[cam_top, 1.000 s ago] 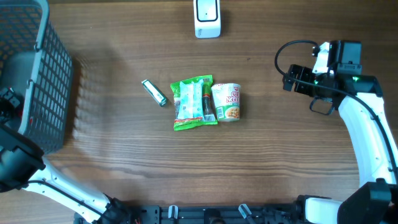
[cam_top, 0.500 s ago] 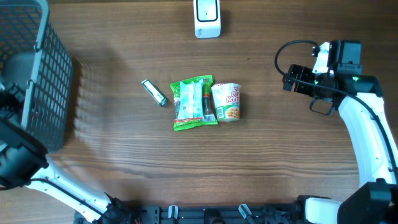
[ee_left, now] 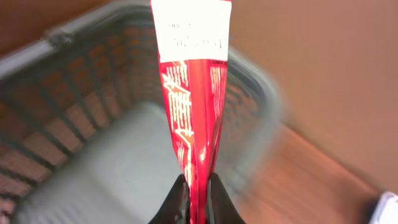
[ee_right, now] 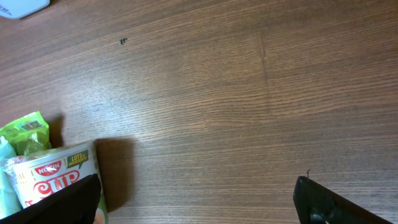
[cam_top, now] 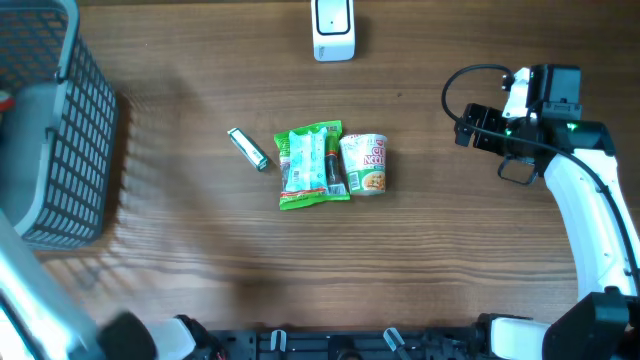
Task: Scan the item barcode
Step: 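Carry the red packet out and place it beside the AXE box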
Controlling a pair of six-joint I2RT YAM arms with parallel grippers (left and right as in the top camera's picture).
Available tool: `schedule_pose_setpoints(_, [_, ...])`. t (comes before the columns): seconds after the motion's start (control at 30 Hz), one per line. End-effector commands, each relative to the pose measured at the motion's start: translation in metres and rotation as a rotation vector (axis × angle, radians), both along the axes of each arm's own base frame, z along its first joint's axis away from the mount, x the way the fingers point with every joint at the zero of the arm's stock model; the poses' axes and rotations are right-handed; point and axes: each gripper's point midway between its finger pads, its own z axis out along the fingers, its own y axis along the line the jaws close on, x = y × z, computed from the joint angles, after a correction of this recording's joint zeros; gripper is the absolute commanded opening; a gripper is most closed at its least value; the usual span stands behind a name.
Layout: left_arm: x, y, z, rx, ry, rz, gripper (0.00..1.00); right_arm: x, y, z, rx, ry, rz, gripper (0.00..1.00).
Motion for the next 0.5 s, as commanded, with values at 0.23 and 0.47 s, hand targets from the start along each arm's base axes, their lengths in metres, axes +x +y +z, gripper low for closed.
schedule_pose_setpoints(0.23, [0.013, -0.184, -0.154, -0.24, 0.48, -0.391, 0.04, 0.003, -0.003, 0.003, -0.018, -0.012, 0.009, 1.0])
schedule_pose_setpoints(0.47, [-0.001, -0.229, -0.286, -0.289, 0.652, -0.411, 0.04, 0.003, -0.003, 0.003, -0.018, -0.012, 0.009, 1.0])
